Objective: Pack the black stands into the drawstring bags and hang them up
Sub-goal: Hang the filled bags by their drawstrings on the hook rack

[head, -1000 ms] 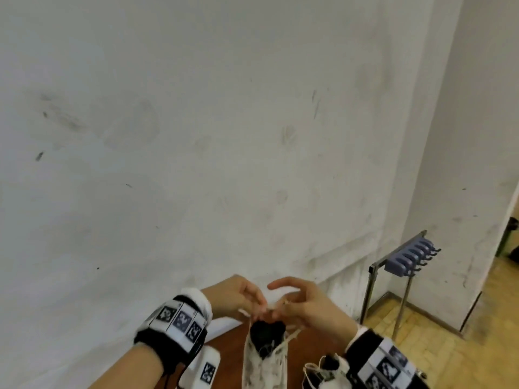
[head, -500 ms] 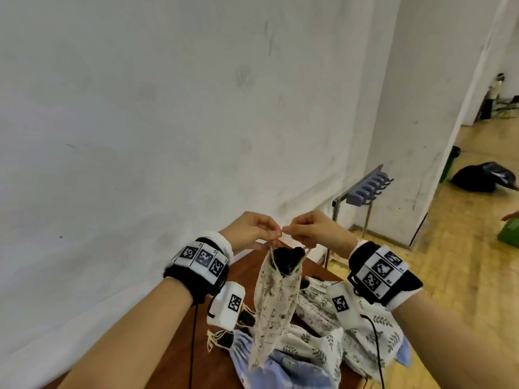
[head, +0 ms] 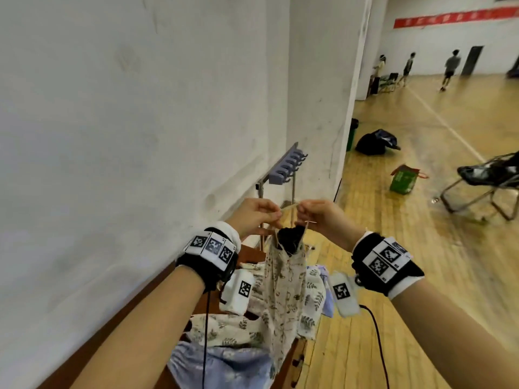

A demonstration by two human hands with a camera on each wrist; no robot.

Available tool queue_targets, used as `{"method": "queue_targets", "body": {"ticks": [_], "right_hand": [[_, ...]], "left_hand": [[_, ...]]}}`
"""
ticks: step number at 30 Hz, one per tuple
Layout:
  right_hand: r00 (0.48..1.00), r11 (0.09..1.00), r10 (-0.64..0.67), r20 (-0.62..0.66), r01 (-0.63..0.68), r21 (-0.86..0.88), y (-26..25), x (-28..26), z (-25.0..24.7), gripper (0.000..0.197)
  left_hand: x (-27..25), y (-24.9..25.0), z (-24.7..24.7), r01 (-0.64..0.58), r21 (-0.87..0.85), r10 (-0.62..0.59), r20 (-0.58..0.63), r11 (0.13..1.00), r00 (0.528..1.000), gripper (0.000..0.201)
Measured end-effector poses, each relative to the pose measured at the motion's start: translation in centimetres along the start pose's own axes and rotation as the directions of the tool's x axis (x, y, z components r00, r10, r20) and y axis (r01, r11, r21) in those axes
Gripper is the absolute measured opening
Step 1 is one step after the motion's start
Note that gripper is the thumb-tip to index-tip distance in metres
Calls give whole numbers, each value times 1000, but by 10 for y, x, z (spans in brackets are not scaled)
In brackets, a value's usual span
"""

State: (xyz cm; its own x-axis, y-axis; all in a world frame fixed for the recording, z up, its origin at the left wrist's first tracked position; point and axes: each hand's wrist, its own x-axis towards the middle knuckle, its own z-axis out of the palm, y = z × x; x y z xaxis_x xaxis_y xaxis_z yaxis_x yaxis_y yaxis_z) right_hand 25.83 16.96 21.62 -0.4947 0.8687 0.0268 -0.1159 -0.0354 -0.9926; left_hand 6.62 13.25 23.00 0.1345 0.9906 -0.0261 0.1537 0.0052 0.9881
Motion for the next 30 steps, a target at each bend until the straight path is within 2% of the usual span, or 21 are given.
{"method": "queue_targets", "body": {"ticks": [6,13,21,30], "right_hand": [[992,993,-28,-127,43,112,14,7,-84,26],[984,999,-19,-178,28,46,17,39,-196,27],[991,998,49,-128,-44,48,14,103,-294,26],[989,990,141,-50,-140,24,48,192,-343,26]], "left_hand": [[70,-1,62,18,-70,-8,132,997,991,11],[174,-10,128,71,-93,-51,200,993,979,7],[275,-13,171,137,-163,-113,150,977,982,8],[359,-52,163,225,-146,-220,51,963,974,7]]}}
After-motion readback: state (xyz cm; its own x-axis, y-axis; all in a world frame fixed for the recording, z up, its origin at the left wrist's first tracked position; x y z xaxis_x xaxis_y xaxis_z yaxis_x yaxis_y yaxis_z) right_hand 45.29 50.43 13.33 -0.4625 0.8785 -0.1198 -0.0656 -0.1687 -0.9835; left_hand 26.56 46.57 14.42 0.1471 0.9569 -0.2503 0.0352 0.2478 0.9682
